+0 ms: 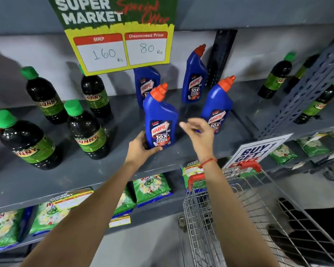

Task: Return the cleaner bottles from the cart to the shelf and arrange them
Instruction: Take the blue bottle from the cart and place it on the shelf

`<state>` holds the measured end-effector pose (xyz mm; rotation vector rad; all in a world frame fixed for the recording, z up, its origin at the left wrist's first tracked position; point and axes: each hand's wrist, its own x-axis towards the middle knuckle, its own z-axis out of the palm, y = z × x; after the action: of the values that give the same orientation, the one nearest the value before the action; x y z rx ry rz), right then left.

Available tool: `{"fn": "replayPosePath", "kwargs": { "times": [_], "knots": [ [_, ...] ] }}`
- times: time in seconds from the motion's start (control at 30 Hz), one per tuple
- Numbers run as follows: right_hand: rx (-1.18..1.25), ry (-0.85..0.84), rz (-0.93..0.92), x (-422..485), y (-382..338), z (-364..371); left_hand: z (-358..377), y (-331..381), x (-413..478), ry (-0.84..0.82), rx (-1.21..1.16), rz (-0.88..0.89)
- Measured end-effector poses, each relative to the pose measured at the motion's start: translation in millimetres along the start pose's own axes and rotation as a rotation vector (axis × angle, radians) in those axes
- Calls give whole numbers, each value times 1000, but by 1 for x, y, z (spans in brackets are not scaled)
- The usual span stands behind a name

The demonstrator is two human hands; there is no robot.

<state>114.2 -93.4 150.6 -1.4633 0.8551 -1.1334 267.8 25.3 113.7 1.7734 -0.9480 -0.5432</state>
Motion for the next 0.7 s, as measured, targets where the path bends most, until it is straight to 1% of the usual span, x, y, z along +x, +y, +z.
{"fn": "replayPosePath", "kwargs": {
  "times": [0.07, 0.1, 0.13, 0.2, 0.27, 0.3, 0.43, 0.53, 0.7],
  "knots": [
    [-42, 313, -24, -8, 17, -18, -3, -2, 3, -20, 68, 13],
    [-87, 394, -5, -8, 22, -25, -5, -2, 5, -33, 105, 13],
    [-165, 414, 31, -5, 27, -31, -6, -2, 6, -48, 137, 10],
    [-337, 337, 107, 6, 33, -36, -6, -3, 9, -70, 170, 3],
    [-397, 247, 150, 17, 35, -36, -6, -5, 11, -77, 173, 5],
    [-393, 229, 150, 22, 37, -35, -7, -5, 11, -77, 172, 6],
    [-374, 256, 110, 33, 42, -34, -10, -7, 15, -92, 155, -13],
    [-389, 285, 102, 35, 44, -34, -12, -8, 19, -102, 162, -21],
    [-389, 284, 110, 33, 45, -36, -15, -7, 24, -131, 203, -30]
  ]
}}
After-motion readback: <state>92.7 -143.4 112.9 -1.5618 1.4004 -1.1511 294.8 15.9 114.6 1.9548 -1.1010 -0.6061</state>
